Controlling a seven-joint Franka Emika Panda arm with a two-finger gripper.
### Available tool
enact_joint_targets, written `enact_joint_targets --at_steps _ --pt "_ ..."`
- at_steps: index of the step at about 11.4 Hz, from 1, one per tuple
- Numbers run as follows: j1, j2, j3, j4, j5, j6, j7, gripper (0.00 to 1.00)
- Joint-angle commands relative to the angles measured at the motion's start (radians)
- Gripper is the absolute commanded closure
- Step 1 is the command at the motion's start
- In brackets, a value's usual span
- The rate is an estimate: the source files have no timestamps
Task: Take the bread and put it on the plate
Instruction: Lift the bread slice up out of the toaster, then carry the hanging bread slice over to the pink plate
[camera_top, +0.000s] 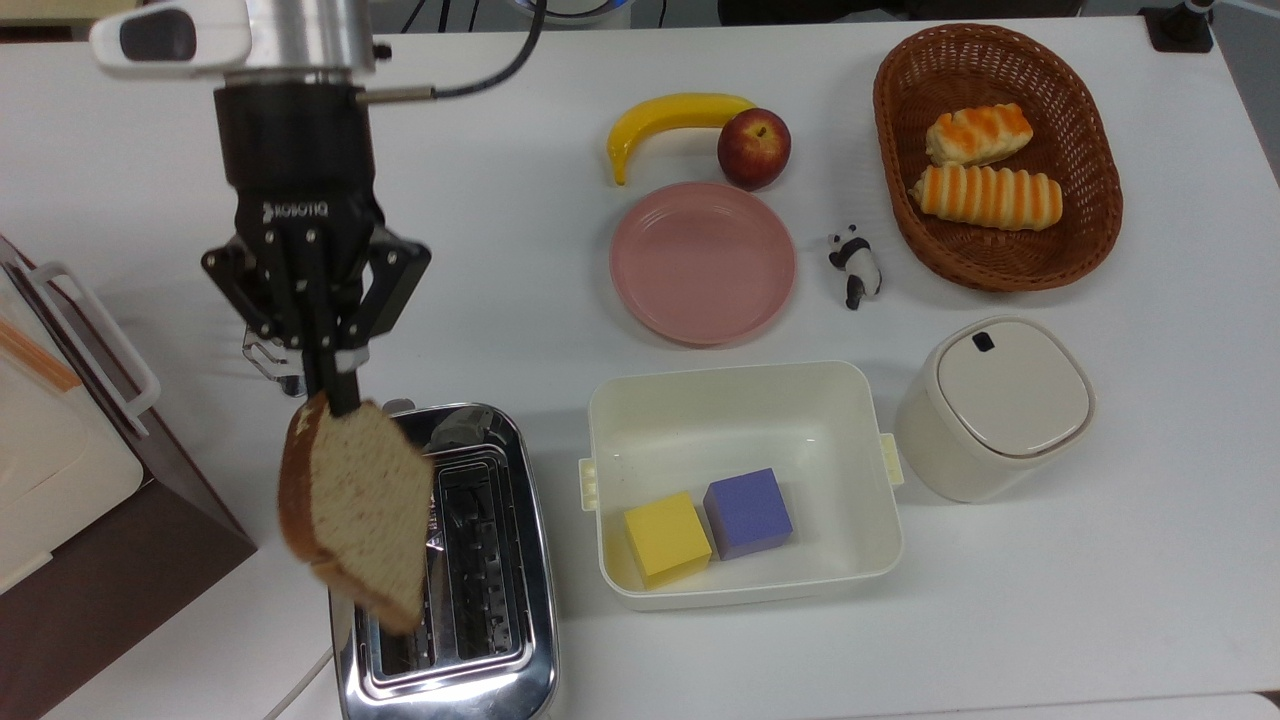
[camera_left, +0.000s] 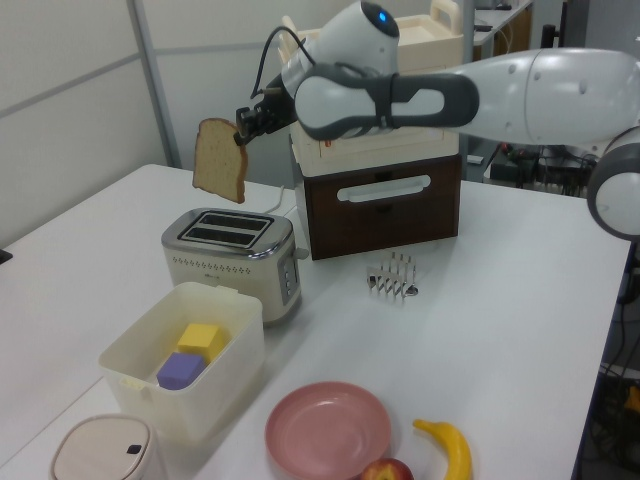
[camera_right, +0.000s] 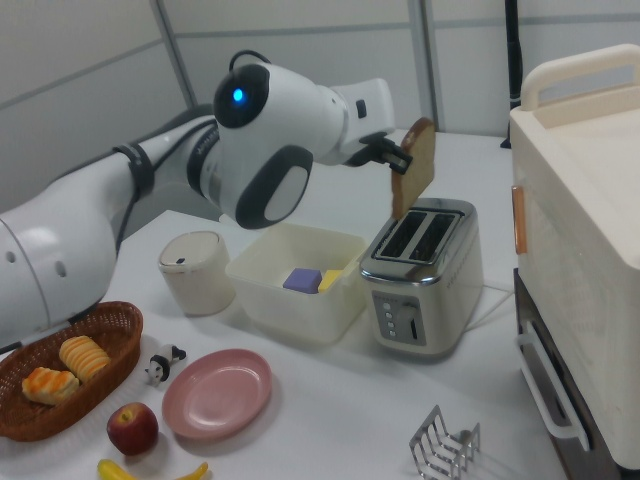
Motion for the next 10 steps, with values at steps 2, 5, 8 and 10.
enact_joint_targets --at_steps 2,5,8,10 --pt "0.002 -0.128 -0.013 -0.047 0.018 -0.354 0.007 1.0" --pt "0.004 -0.165 -0.007 -0.047 0.006 -0.638 -0.008 1.0" --pt "0.025 -0.165 0.0 -0.047 -0.017 -0.853 -0.065 1.0" --pt "0.045 -0.163 0.001 -0.048 -0.023 -0.956 -0.117 1.0"
